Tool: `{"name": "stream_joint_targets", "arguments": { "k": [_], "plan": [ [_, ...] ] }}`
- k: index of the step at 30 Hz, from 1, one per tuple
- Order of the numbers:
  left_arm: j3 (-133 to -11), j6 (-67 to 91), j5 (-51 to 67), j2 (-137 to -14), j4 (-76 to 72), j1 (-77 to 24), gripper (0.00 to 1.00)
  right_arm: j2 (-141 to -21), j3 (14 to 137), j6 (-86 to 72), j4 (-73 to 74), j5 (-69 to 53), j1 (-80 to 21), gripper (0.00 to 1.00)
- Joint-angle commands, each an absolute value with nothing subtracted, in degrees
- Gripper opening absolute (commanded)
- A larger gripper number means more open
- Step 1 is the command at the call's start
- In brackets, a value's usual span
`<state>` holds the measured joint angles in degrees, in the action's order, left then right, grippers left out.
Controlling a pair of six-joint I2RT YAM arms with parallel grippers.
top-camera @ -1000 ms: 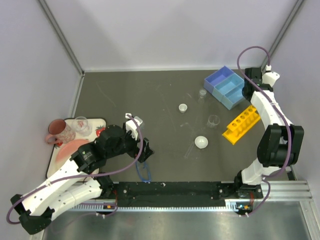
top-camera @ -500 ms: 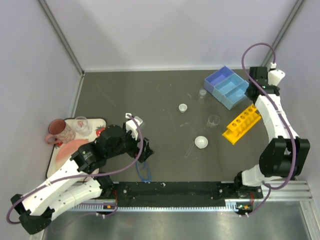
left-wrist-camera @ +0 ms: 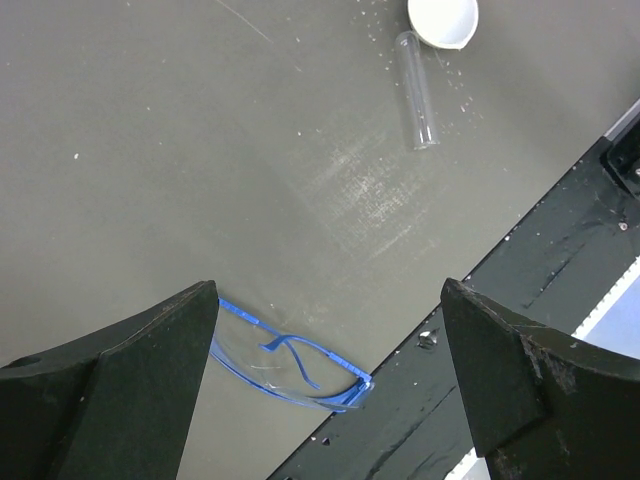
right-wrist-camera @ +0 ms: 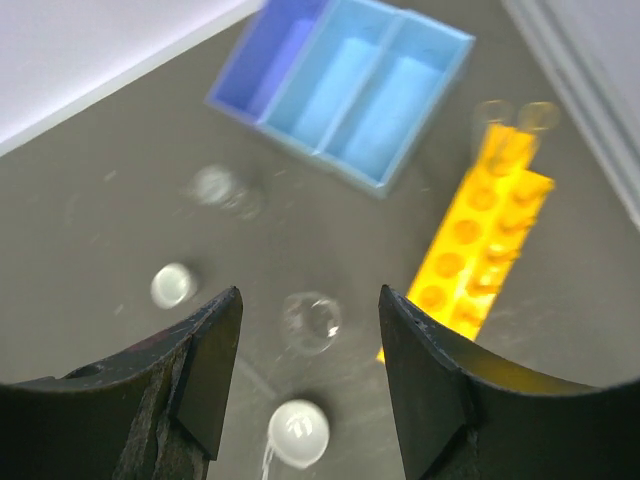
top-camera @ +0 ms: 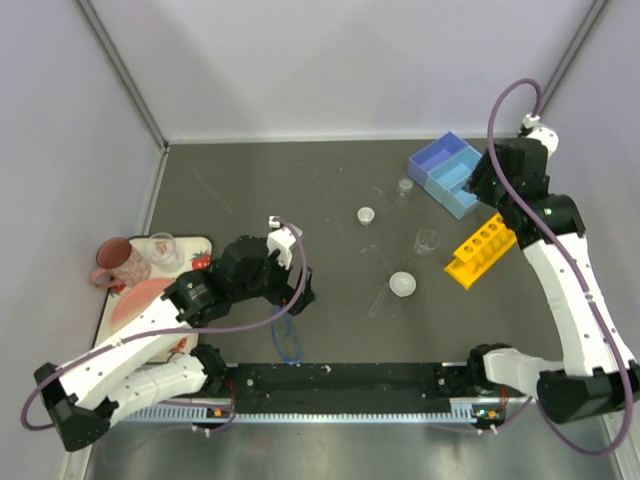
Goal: Organize the chemistry lab equipment
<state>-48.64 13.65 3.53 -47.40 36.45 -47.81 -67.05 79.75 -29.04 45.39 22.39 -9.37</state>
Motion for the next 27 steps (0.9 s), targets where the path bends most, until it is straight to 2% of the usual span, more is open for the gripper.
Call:
{"name": "stream_joint_targets", "arguments": {
  "k": [1, 6, 11, 15, 27],
  "plan": [
    [-50.89, 15.29, 2.90, -52.89, 32.62, -47.72, 0.99, -62.93, 81.83, -27.25, 47.99, 13.54, -15.37, 0.58],
    [-50.89, 18.10, 4.13, -61.07, 27.08, -48.16, 0.98, -59.16, 78.93, -26.54, 49.48, 13.62, -23.11, 0.57],
    [-54.74, 19.95, 1.67, -74.42, 23.55, -51.24, 0.97, -53.80, 72.96, -27.07, 49.39, 13.01, -23.99, 0.57],
    [-61.68, 22.49, 0.54, -85.84, 23.65, -52.29, 0.91, -50.63, 70.06, -26.90, 49.57, 11.87, -24.17, 0.57],
    [-72.94, 25.05, 0.53, -101.50, 22.24, -57.12, 0.78, -45.71, 64.34, -25.84, 50.71, 11.78, -24.00, 0.57]
  ]
}}
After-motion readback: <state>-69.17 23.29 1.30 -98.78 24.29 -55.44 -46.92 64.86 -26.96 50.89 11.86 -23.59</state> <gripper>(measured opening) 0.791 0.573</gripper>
